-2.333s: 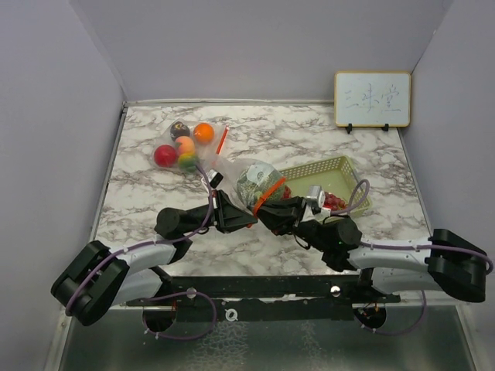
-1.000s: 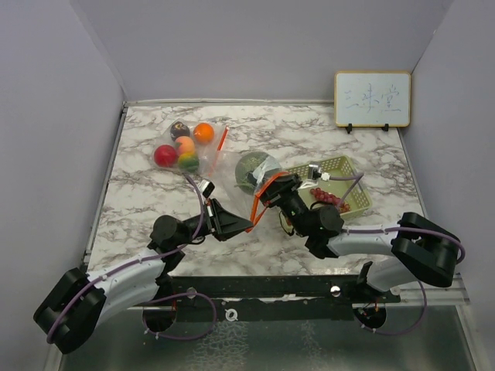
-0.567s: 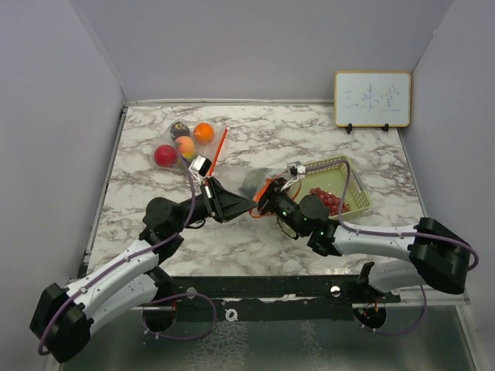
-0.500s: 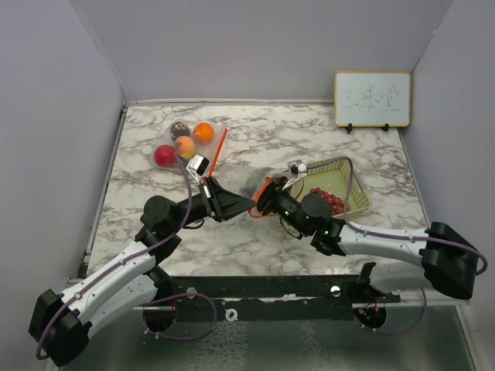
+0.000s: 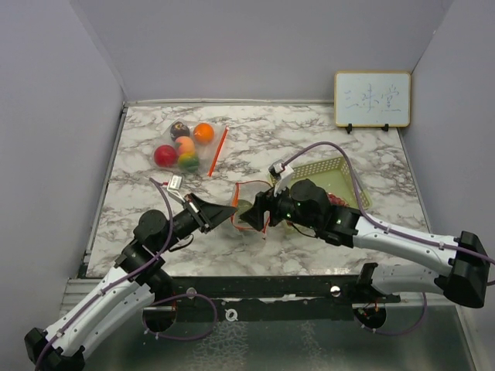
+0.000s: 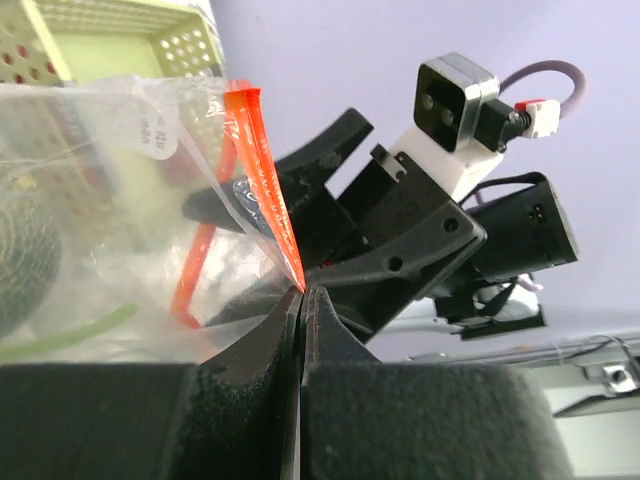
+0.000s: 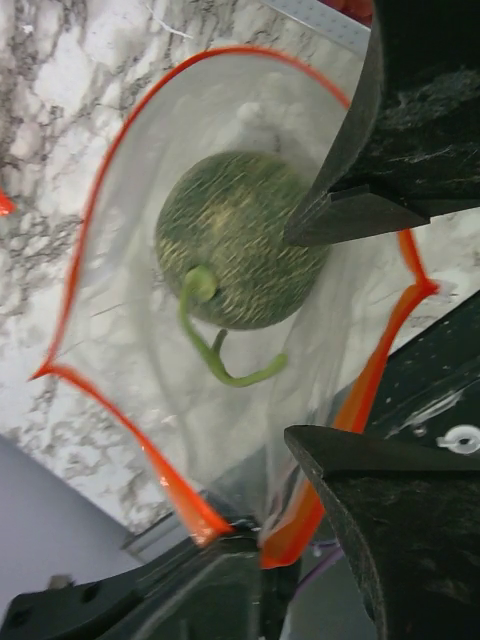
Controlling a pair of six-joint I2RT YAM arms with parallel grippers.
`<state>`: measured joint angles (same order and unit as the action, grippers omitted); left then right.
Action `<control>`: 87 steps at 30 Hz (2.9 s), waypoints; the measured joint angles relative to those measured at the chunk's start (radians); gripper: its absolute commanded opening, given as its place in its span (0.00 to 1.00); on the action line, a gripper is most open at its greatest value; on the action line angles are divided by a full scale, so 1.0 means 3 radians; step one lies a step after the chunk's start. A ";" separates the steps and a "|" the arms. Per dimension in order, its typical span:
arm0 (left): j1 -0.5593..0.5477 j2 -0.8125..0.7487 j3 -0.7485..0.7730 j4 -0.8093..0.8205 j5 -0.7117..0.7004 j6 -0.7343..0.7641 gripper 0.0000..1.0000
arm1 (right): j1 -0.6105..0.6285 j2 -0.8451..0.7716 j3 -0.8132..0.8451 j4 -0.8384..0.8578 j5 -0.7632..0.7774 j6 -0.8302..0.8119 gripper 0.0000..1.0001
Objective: Place the food in the zip-top bag and seal the zipper
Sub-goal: Pick up the fake fruit from the zipper food storage bag, then pick up the fake fruit from the bin, then place the fake fruit in the zipper food storage bag.
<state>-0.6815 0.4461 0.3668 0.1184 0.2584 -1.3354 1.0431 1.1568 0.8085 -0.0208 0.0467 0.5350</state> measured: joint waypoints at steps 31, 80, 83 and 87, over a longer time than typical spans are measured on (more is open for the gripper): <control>0.0000 -0.0690 -0.0131 -0.0856 -0.0833 0.0662 0.00 | -0.1219 0.0570 0.0394 -0.1261 0.1128 0.0209 0.77; 0.0000 -0.0765 -0.0275 -0.0899 -0.0754 0.0682 0.00 | -0.0665 -0.0524 -0.0169 0.0851 -0.1481 -0.0181 0.02; 0.0000 -0.0752 -0.0264 -0.0898 -0.0753 0.0669 0.00 | -0.0610 -0.0318 -0.0467 0.1453 -0.1476 -0.0095 0.02; 0.0000 -0.0752 -0.0264 -0.0898 -0.0754 0.0649 0.00 | -0.0515 0.0089 -0.0581 0.2009 -0.1452 -0.0023 0.02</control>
<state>-0.6815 0.2207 0.2874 -0.1509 0.0322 -1.1408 0.8886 1.1835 0.6342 0.5819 -0.3889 0.5282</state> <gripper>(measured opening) 0.010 0.092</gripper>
